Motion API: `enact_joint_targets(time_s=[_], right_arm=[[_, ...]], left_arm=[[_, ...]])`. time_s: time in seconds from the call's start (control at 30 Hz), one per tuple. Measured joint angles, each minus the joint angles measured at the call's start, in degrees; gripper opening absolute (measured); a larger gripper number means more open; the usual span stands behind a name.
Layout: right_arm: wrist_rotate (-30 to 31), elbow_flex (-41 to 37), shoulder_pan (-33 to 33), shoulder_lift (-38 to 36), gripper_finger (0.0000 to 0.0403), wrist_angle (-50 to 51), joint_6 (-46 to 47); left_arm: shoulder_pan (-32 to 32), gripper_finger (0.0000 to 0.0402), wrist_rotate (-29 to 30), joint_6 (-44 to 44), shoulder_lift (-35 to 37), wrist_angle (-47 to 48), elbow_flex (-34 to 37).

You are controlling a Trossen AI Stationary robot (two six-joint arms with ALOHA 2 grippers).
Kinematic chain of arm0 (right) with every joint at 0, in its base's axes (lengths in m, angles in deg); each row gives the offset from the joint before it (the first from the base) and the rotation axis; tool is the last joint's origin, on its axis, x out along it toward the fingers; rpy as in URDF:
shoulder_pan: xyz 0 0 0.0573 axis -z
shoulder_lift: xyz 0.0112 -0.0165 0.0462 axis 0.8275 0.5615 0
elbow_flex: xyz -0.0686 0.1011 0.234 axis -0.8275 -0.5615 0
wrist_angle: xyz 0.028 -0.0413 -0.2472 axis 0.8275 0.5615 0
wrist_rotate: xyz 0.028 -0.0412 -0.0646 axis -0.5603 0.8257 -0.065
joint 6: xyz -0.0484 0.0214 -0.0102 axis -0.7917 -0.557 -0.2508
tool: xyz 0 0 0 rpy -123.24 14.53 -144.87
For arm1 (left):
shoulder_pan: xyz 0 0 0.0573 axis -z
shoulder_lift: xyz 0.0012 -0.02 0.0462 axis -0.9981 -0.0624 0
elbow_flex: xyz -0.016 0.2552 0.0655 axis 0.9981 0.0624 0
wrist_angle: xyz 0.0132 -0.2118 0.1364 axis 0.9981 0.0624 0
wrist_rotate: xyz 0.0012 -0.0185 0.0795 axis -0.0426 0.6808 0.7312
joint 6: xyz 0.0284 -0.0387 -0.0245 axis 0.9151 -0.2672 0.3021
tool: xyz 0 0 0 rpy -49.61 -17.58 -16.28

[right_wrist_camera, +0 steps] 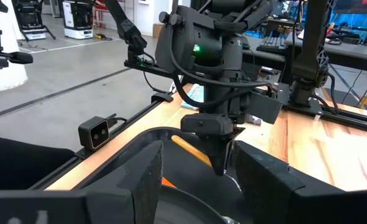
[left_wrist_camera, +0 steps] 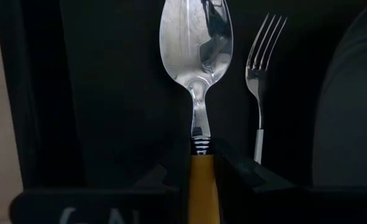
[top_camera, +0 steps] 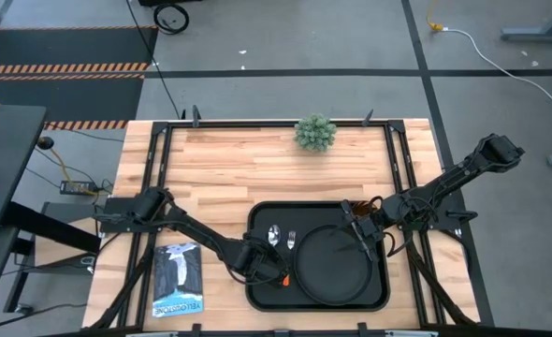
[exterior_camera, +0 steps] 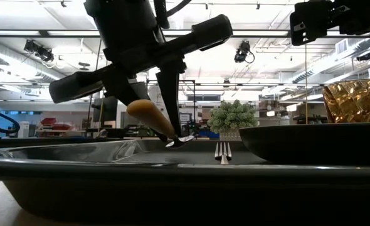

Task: Pick and place plate/cup/fork/spoon on tray
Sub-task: Put the orange spoon on the black tray to the right of the fork, then return to home Position

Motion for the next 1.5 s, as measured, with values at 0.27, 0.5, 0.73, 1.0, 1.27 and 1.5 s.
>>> enact_joint_targets(time_s=[0.27, 0.5, 0.73, 1.0, 1.27, 1.5], right_arm=[[-0.02, 0.04, 0.0, 0.02, 0.0201, 0.07, -0.02], [-0.04, 0.04, 0.0, 0.02, 0.0201, 0.42, -0.02], [-0.07, 0.04, -0.04, 0.02, 0.0201, 0.51, 0.46], [-0.37, 0.04, -0.04, 0.0, 0.0201, 0.54, -0.22], [-0.81, 0.04, 0.29, -3.34, 0.0201, -1.46, -3.16], [-11.49, 0.04, 6.39, -7.03, 0.0201, -4.84, -3.59]], left_arm=[[0.05, 0.0064, -0.68, 0.05, -2.37, -1.59, 0.04], [0.05, 0.0086, 0.05, 0.08, -2.73, -2.55, 0.04], [0.05, 0.0139, 0.18, 0.09, -2.73, -2.46, 0.04], [0.03, 0.0163, 1.42, 3.63, -0.64, -0.47, 0.04], [-0.63, 0.015, 1.24, 23.71, 3.48, -1.82, 0.04], [-2.96, 0.0142, 9.75, 67.38, 4.75, -17.64, 0.0]])
